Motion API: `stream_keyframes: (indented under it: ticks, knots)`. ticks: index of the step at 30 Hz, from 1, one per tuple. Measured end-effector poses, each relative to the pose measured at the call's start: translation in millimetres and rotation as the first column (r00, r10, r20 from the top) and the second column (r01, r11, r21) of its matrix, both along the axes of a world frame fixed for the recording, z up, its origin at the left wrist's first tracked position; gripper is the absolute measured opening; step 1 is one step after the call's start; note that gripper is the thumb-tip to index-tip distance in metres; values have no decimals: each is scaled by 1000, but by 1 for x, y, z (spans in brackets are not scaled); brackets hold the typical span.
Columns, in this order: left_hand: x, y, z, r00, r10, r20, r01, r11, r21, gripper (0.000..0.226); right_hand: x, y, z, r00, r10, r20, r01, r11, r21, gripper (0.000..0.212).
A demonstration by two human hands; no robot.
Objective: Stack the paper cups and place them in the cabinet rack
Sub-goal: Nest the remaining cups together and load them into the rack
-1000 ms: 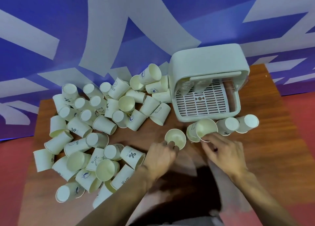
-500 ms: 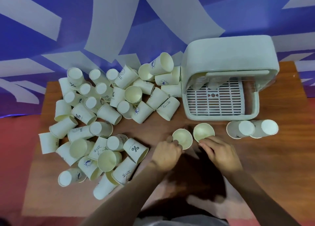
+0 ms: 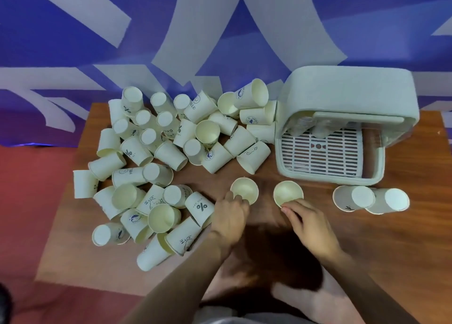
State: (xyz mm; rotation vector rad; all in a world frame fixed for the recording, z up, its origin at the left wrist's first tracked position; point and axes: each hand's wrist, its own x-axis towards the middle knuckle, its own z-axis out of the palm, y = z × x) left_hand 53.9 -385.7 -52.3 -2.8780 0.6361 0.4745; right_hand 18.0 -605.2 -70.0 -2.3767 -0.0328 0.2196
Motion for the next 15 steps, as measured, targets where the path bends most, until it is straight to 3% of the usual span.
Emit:
stream_keyframes:
  ticks: [2,8,11,15]
  knots:
    - [-2,6,5,1000,-3,-20,3,1000,1,3,3,11,-2,1000,-1,4,1,1000,30,11]
    - [-10,15,15,996,71,52,-62,985,-160,36,13,37,2,999,37,-32,-36,999,16,10]
    - [-26,31,30,991,100,87,-75,964,-257,31,16,45,11,991,85,-108,-86,996,-8,12]
    - [-60,76,45,970,209,126,-159,933,-322,15,8,47,42,991,115,71,-86,943,-322,19]
